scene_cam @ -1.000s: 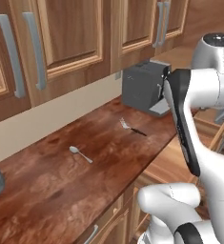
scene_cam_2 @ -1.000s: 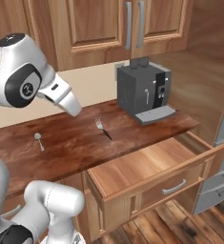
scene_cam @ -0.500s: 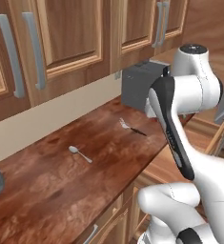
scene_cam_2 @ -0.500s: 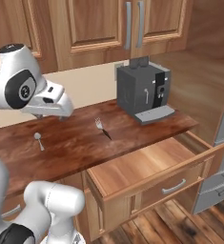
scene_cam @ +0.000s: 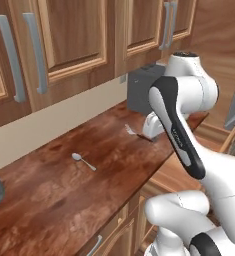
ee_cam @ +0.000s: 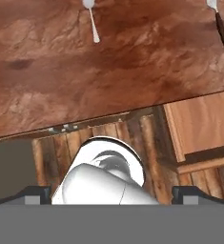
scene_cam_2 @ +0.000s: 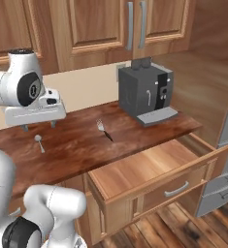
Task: Organize the utensils by type. Pick up the wooden spoons from the counter and place them in the open cabinet. Then pick up the metallic utensils from the counter and place them in the open drawer.
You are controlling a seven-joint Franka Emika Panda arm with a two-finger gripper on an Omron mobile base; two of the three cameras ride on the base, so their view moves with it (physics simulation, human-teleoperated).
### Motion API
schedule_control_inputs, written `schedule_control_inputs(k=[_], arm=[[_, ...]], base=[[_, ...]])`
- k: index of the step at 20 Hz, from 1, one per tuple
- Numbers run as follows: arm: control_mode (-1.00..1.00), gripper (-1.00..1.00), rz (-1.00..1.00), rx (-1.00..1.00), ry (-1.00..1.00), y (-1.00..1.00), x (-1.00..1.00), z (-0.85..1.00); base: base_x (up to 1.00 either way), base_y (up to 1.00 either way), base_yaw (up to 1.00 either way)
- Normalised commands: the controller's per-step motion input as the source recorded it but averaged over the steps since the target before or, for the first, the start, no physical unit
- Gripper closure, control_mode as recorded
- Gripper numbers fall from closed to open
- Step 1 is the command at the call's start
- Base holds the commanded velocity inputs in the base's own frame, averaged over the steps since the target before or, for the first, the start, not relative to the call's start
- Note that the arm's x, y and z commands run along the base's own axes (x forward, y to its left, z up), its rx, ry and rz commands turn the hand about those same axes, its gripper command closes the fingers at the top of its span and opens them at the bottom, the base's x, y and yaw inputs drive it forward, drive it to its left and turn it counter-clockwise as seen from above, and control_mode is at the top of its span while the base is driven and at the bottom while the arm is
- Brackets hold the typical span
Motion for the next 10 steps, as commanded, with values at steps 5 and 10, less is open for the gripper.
schedule_control_inputs(k=[5, 10], arm=[[-1.00, -1.00, 0.38, 0.00, 0.34, 0.34, 0.14, -0.25], [-1.00, -1.00, 0.34, 0.00, 0.36, 0.31, 0.17, -0.26]], base=[[0.00, 0.00, 0.00], [0.00, 0.00, 0.00]])
